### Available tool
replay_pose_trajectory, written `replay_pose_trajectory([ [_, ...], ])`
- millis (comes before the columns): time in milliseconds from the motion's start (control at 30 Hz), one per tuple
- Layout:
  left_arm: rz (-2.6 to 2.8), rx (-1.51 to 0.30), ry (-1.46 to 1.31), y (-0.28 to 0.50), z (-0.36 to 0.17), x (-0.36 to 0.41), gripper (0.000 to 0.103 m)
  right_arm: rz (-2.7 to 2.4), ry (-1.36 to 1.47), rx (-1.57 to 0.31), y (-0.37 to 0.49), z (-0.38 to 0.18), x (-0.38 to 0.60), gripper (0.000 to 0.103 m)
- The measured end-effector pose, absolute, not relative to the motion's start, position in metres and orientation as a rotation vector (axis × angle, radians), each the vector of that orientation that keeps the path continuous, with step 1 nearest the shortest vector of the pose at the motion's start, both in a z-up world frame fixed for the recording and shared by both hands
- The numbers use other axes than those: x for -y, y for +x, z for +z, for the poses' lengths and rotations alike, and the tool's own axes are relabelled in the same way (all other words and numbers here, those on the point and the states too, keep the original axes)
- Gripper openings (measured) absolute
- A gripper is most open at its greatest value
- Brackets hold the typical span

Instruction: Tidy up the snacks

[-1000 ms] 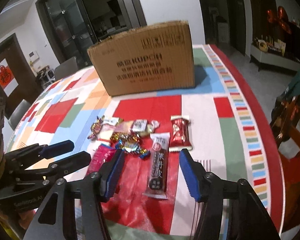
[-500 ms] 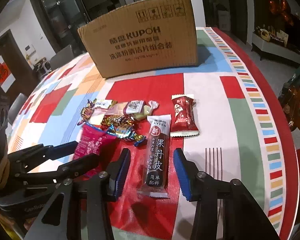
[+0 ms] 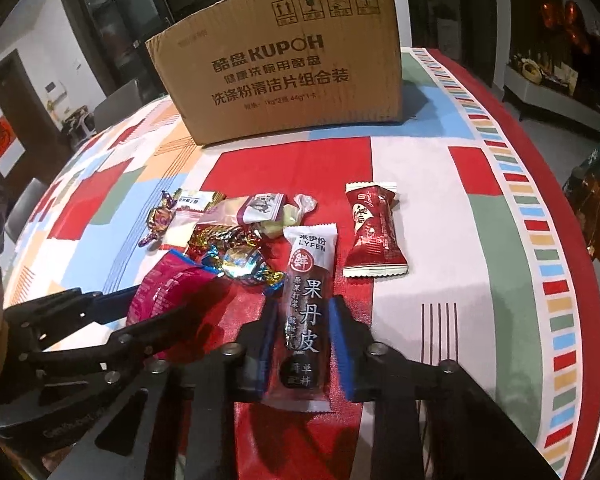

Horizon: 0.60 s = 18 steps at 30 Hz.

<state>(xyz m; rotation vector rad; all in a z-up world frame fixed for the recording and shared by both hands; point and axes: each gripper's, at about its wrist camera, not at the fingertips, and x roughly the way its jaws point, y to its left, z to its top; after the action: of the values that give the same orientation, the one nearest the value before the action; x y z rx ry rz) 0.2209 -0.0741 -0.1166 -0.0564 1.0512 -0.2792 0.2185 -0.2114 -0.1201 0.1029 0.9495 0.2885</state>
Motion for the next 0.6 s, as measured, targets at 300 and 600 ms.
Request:
replay_pose_trajectory([
  [300, -0.281, -1.013, -0.065, 0.214, -0.104, 0.073, 0.04, 0.275, 0.092, -0.931, 0.209, -0.112, 0.213, 0.02],
  [600, -0.287, -0.95, -0.095, 0.198, -0.071, 0.07, 0.039, 0.276, 0.129, -0.88, 0.185, -0.076, 0.223, 0.02],
])
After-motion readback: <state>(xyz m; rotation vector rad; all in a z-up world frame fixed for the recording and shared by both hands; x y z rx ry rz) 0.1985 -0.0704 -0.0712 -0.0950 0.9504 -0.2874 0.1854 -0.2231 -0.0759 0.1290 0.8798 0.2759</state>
